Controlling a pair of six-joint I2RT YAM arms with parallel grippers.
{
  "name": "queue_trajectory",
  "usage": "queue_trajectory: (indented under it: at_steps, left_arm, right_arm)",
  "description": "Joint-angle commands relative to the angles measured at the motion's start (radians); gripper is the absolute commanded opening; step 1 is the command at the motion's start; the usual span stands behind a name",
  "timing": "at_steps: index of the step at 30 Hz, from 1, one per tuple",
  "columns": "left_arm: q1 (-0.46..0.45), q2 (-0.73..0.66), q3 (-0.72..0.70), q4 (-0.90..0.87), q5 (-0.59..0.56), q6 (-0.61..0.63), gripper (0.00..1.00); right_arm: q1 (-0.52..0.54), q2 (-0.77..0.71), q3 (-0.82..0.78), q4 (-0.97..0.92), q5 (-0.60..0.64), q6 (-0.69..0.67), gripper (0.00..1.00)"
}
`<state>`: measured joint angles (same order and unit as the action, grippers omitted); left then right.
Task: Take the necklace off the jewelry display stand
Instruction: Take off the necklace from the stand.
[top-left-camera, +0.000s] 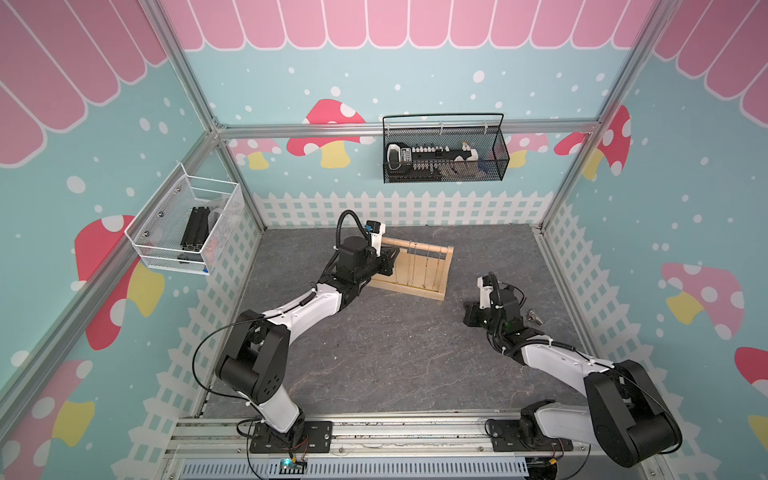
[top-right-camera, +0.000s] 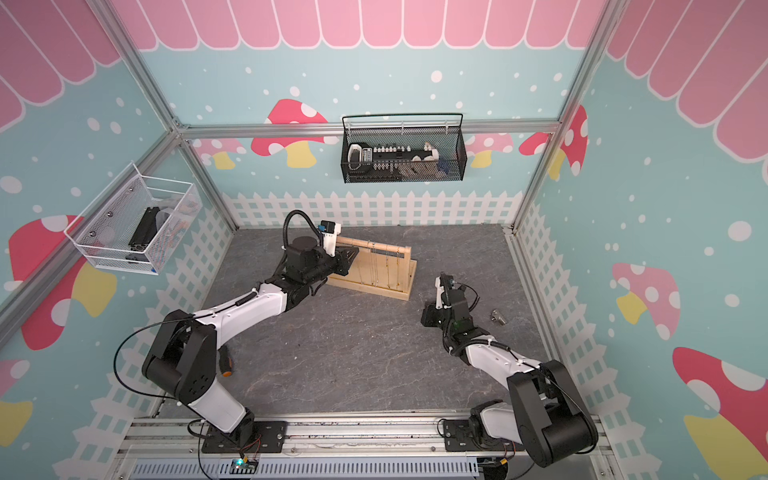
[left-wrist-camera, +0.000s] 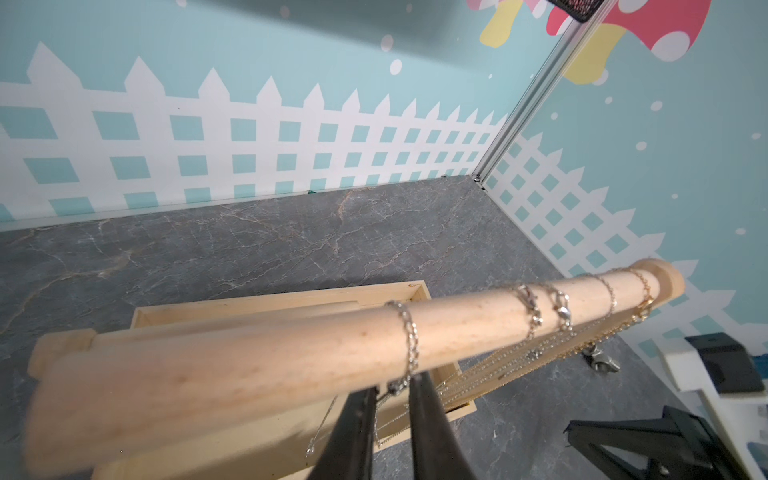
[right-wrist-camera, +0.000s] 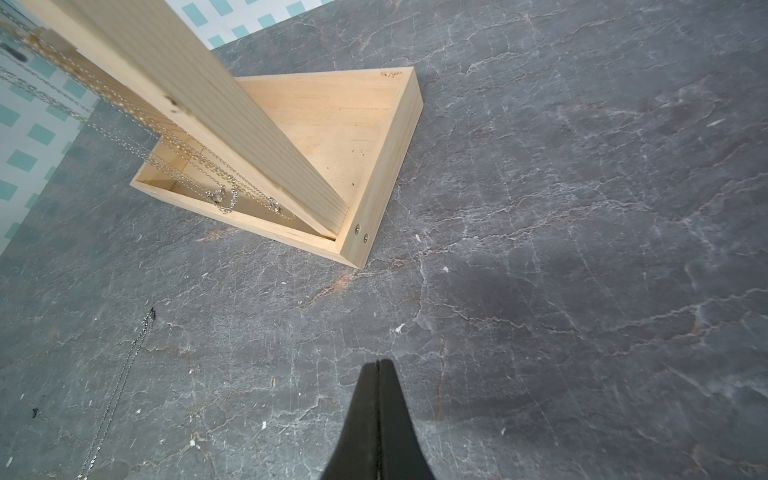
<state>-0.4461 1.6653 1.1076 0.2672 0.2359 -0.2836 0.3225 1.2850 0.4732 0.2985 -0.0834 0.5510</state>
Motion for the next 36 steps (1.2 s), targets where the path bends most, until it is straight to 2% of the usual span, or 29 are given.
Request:
queue_trajectory:
  at_steps: [1, 5, 13, 16, 21, 31, 33, 36]
  left_arm:
    - [0.006, 0.005, 0.028, 0.033, -0.022, 0.0, 0.08]
    - [0.004, -0.006, 0.016, 0.031, -0.029, 0.002, 0.0]
    - [0.004, -0.092, -0.001, -0.024, -0.088, 0.02, 0.0]
    - [0.003, -0.124, 0.023, -0.086, -0.156, 0.045, 0.0]
    - [0.003, -0.141, 0.071, -0.196, -0.343, 0.077, 0.0]
    - [0.006, -0.224, 0.063, -0.281, -0.604, 0.116, 0.0]
    - [0.009, -0.254, 0.048, -0.301, -0.578, 0.108, 0.0]
    - [0.008, -0.313, 0.014, -0.353, -0.446, 0.077, 0.0]
  right_arm:
    - [0.001, -0.013, 0.011, 0.001, 0.001, 0.009, 0.0]
    - [0.001, -0.009, 0.011, 0.002, 0.0, 0.01, 0.0]
    - [0.001, -0.004, 0.015, 0.008, -0.01, 0.013, 0.0]
    - [0.001, -0.006, 0.013, 0.008, -0.011, 0.015, 0.0]
    - [0.001, -0.004, 0.013, 0.008, -0.013, 0.017, 0.0]
    - [0.001, 0.004, 0.015, 0.018, -0.024, 0.02, 0.0]
    - [0.001, 0.01, 0.015, 0.019, -0.025, 0.021, 0.0]
    - [0.001, 0.013, 0.016, 0.017, -0.024, 0.018, 0.0]
